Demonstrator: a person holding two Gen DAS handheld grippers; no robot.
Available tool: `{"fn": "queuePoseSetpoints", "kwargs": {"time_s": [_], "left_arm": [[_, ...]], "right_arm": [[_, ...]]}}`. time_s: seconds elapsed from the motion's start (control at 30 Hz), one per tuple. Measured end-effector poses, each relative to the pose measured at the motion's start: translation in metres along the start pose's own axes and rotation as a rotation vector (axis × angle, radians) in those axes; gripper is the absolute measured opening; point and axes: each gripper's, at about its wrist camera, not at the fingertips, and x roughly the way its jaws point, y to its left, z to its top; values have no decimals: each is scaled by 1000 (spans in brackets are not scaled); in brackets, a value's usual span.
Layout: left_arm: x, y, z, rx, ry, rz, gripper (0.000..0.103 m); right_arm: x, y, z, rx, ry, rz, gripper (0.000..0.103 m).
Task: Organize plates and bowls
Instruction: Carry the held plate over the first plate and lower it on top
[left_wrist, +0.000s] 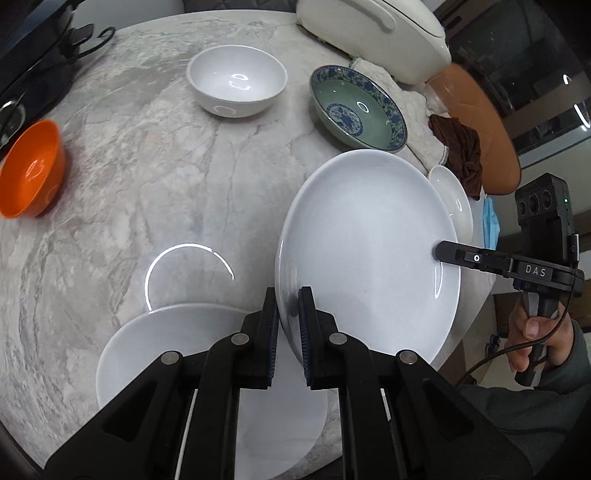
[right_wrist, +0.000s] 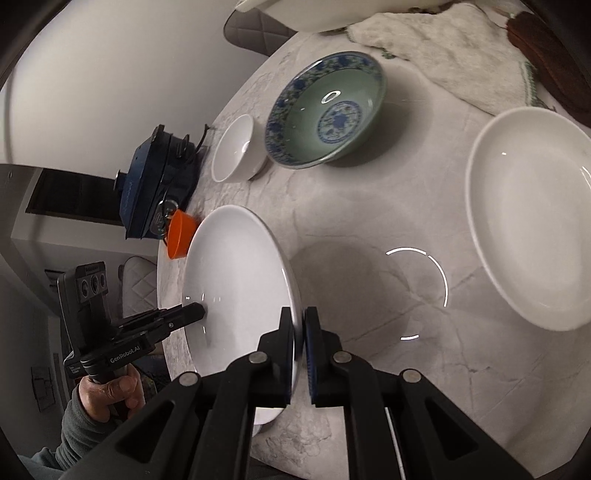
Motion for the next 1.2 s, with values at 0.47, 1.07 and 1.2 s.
{"fn": "queuePoseSetpoints", "kwargs": {"time_s": [0.47, 1.07, 1.2], "left_arm": [[-98, 110, -130, -300, -135, 58, 9], [-26, 148, -188, -391, -69, 32, 10], [-16, 149, -183, -372, -54, 36, 10]], "right_arm": [[71, 122, -31, -261, 199, 69, 9], [145, 100, -64, -250, 304, -41, 9], [152, 88, -63, -233, 297, -58, 9]]}}
